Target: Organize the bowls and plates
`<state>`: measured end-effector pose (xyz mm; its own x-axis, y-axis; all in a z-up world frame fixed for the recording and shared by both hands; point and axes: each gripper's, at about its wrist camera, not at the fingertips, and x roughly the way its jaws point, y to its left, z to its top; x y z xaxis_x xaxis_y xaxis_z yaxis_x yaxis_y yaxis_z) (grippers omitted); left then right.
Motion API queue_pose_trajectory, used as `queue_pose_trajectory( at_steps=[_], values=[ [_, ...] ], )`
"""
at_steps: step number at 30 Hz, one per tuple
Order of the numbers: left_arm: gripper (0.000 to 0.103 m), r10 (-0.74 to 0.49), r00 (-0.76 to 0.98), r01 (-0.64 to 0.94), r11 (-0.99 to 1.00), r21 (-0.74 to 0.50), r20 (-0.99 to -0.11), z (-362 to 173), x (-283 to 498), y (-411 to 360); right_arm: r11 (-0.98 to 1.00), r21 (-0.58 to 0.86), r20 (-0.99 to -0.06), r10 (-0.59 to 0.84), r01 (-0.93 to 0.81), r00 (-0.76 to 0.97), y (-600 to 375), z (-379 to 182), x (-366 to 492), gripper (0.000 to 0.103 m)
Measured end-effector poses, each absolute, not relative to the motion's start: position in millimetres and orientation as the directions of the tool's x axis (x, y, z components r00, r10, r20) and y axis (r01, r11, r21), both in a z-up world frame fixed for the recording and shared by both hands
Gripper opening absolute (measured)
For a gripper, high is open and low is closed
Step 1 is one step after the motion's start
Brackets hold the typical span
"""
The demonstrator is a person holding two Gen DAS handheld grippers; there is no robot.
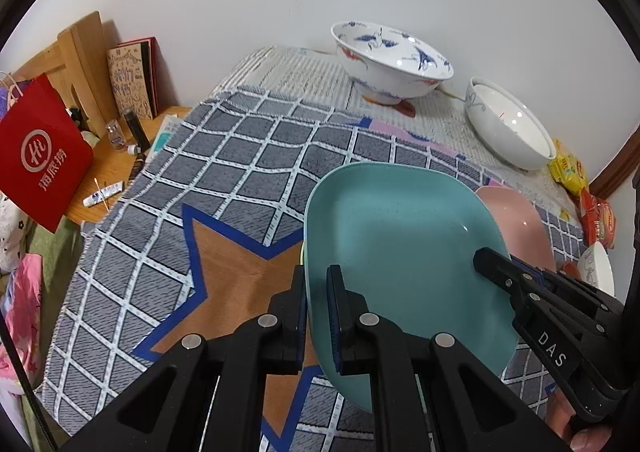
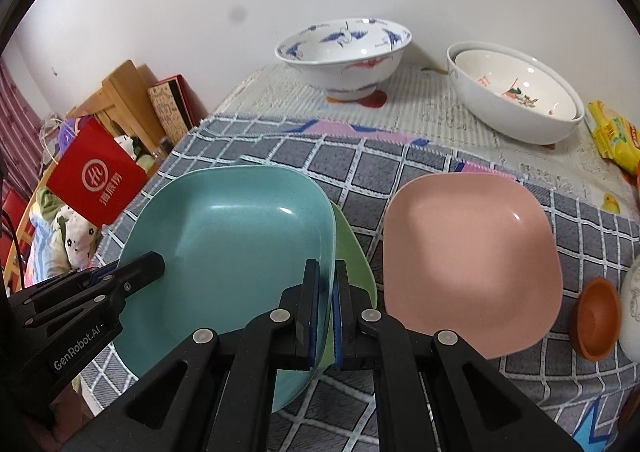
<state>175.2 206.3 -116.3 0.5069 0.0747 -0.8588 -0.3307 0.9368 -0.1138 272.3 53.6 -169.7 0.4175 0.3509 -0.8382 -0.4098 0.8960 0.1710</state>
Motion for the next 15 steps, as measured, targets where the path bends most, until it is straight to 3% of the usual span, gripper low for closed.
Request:
queue_pose_trajectory(
  at_steps=[15],
  values=[
    [0.009,0.055,0.476,-0.331,0.936,-0.121,-0.878,-133,187,204,0.869,0.143,-0.837,0.362,-0.474,0.41,58,-190,298,0.007]
  ],
)
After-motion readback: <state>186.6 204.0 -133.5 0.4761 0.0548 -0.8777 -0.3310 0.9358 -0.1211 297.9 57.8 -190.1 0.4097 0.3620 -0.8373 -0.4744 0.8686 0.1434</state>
